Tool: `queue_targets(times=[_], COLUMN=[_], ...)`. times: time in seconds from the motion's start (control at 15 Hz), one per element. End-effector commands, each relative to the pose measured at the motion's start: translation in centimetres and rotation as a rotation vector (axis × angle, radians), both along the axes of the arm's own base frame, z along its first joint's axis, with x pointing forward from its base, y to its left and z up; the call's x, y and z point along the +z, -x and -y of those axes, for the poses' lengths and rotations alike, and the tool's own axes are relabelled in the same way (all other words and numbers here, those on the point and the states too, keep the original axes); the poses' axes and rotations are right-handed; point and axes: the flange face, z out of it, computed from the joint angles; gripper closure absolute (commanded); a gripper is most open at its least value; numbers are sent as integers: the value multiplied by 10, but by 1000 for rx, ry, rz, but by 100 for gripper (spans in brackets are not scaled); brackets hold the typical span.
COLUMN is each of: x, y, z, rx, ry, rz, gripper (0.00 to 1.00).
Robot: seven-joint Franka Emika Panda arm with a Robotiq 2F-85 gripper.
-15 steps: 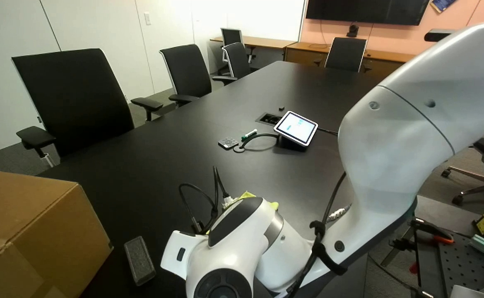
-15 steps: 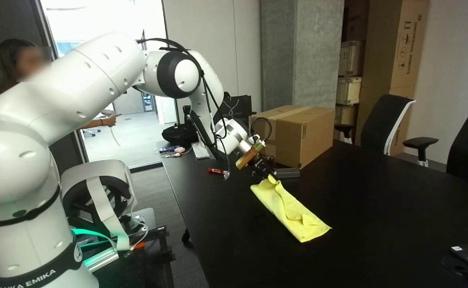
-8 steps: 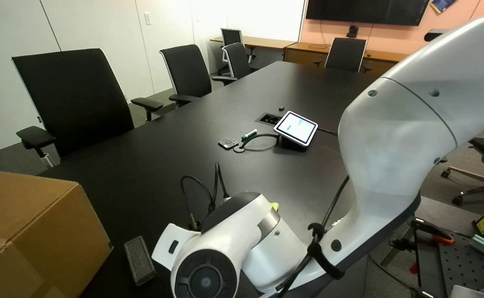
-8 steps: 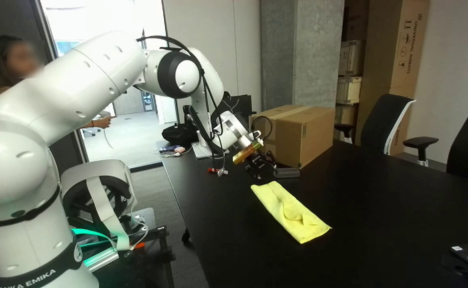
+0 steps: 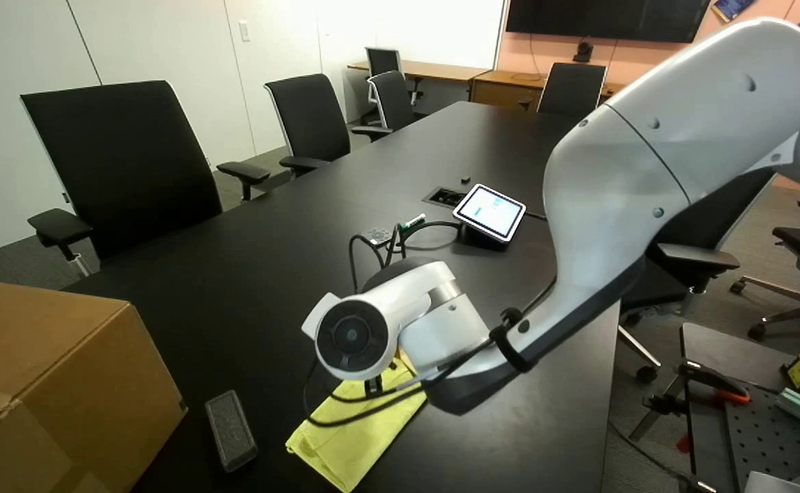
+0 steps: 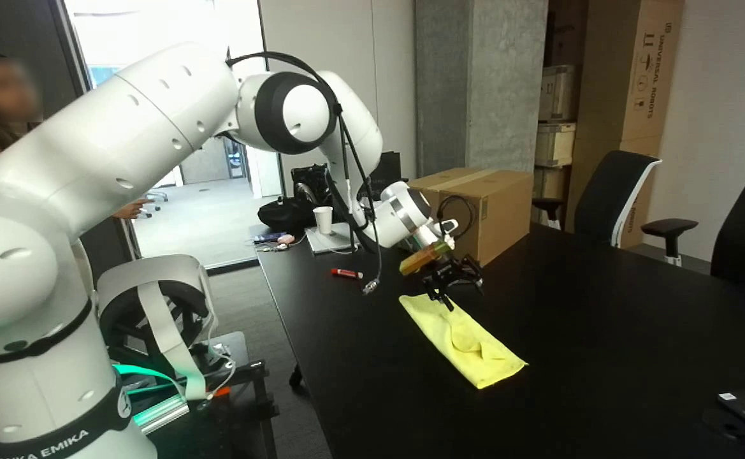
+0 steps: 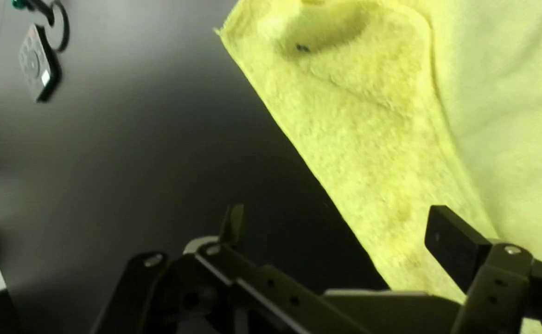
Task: Fold the towel on the table
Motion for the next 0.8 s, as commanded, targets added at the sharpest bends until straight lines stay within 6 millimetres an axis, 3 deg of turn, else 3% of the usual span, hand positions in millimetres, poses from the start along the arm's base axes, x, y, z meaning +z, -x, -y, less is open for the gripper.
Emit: queue_targets(times=[0.0, 0.27, 0.53, 0.73], x=[22, 52, 93, 127], y=[3, 30, 74, 111], z=[75, 152, 193, 211], rx=[-148, -324, -484, -580], ry=[-34, -46, -86, -144], rz=[16, -16, -107, -199], gripper=[0, 0, 0, 0])
